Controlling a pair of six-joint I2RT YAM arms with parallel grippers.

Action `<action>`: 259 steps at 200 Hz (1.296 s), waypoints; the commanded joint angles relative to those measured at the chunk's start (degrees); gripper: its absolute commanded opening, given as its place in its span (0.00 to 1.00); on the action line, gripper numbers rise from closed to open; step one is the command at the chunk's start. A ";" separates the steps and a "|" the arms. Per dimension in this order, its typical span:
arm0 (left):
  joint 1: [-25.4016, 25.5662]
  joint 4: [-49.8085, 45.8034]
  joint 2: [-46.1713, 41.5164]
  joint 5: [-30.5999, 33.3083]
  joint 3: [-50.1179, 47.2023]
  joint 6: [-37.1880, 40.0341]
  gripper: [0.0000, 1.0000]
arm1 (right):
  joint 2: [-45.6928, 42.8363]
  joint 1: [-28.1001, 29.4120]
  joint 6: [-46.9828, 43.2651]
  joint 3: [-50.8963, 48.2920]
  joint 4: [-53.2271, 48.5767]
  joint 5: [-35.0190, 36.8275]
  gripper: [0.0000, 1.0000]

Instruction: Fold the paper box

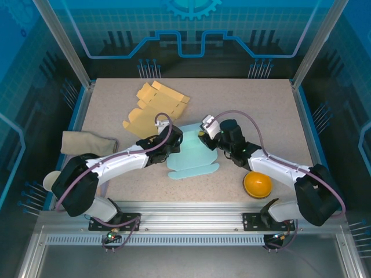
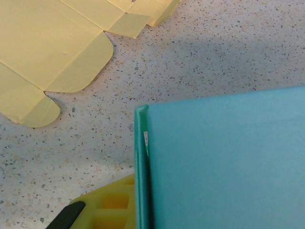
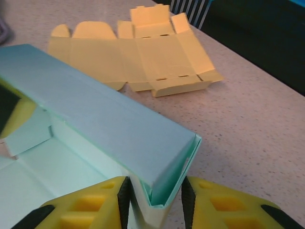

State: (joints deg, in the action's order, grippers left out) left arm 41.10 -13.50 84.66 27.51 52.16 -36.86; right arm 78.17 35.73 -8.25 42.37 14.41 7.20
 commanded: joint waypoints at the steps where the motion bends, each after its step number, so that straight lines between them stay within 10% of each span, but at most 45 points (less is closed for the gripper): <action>1: 2.27 1.26 -1.10 -3.16 2.68 -1.00 0.13 | 1.88 1.66 1.43 1.14 3.84 10.98 0.35; 122: 2.50 -8.29 0.56 4.42 5.18 -0.25 0.14 | 6.90 1.39 -2.31 3.40 -3.89 36.09 0.38; 259: 2.54 -14.09 4.87 9.70 8.88 0.91 0.15 | 7.74 -8.37 13.84 9.47 -25.87 45.36 0.44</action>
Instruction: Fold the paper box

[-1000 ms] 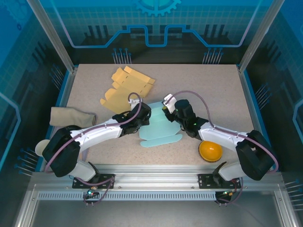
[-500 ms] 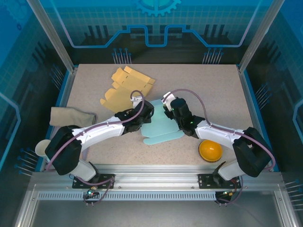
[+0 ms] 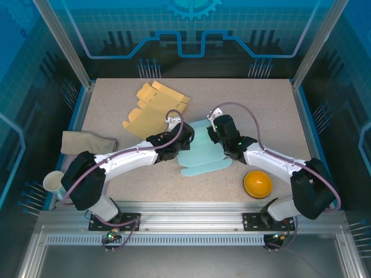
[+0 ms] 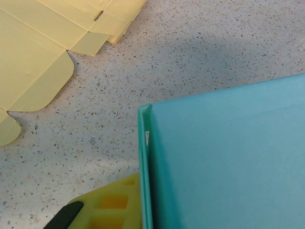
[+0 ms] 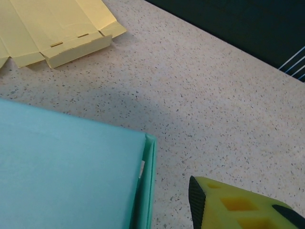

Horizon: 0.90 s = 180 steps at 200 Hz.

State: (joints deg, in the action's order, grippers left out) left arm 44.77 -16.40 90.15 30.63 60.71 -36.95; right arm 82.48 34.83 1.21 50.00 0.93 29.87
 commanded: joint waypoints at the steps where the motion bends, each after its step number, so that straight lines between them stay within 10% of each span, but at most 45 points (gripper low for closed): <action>1: -1.11 -11.19 -0.56 6.60 0.40 1.00 0.15 | 3.54 -7.49 4.66 1.98 -12.54 22.78 0.44; 71: -1.15 -12.01 0.44 8.41 0.72 1.96 0.15 | 6.47 -10.08 14.54 5.92 -20.70 27.60 0.47; 132: -1.19 -12.77 3.86 8.31 3.34 1.84 0.15 | 2.72 -9.08 9.89 2.28 -12.13 2.97 0.53; 180: -1.34 -12.78 5.13 7.78 4.31 1.35 0.15 | 1.34 -7.98 8.16 1.19 -13.16 -3.25 0.54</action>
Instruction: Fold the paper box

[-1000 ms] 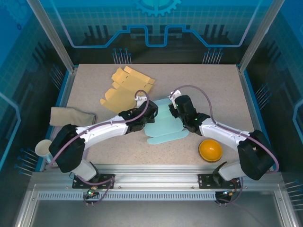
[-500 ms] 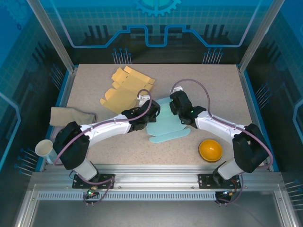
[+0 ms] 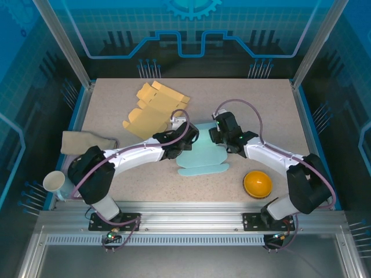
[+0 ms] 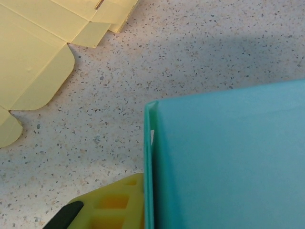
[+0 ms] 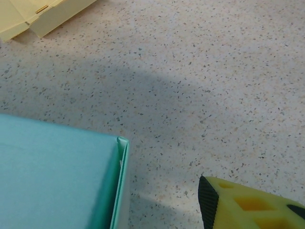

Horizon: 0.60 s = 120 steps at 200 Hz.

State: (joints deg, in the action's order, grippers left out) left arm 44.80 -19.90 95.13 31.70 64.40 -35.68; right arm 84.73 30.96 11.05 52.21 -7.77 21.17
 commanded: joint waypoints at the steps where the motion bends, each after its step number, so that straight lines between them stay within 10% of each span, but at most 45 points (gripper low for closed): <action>1: -1.33 -9.32 0.14 6.71 0.63 0.09 0.15 | -0.90 -4.09 -1.70 -0.95 -4.50 5.37 0.53; 120: -1.45 -9.86 1.07 6.35 1.08 0.26 0.15 | -1.06 -0.90 -8.28 0.55 -4.38 -7.93 0.80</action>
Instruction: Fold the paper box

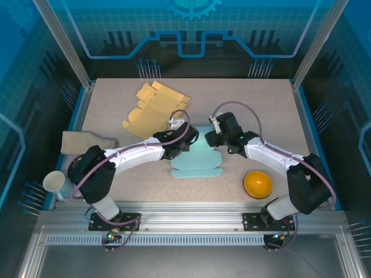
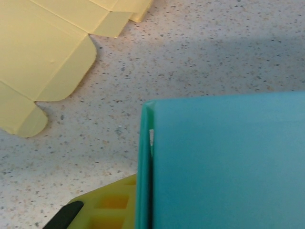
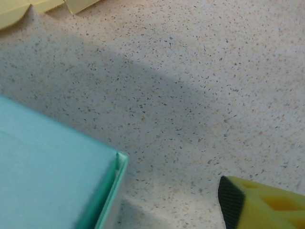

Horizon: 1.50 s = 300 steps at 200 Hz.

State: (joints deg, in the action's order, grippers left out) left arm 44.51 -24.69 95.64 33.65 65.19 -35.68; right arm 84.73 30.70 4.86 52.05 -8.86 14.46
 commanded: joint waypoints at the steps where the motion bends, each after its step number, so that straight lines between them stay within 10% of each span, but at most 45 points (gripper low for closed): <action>1: -1.13 -5.04 0.59 4.41 0.29 0.26 0.15 | -1.06 -0.64 -2.07 0.69 -3.36 -1.29 0.80; 163: -3.02 -5.39 3.75 2.13 1.70 -0.25 0.16 | 1.09 2.51 13.77 3.10 -6.35 -9.63 0.78; 300: -3.97 -5.11 4.30 -0.17 0.99 -0.27 0.17 | 15.43 4.63 14.27 7.41 -3.35 9.53 0.69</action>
State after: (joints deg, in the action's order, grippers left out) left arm 41.34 -28.51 99.39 34.04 65.21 -35.86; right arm 98.45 35.22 18.26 58.28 -11.64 17.67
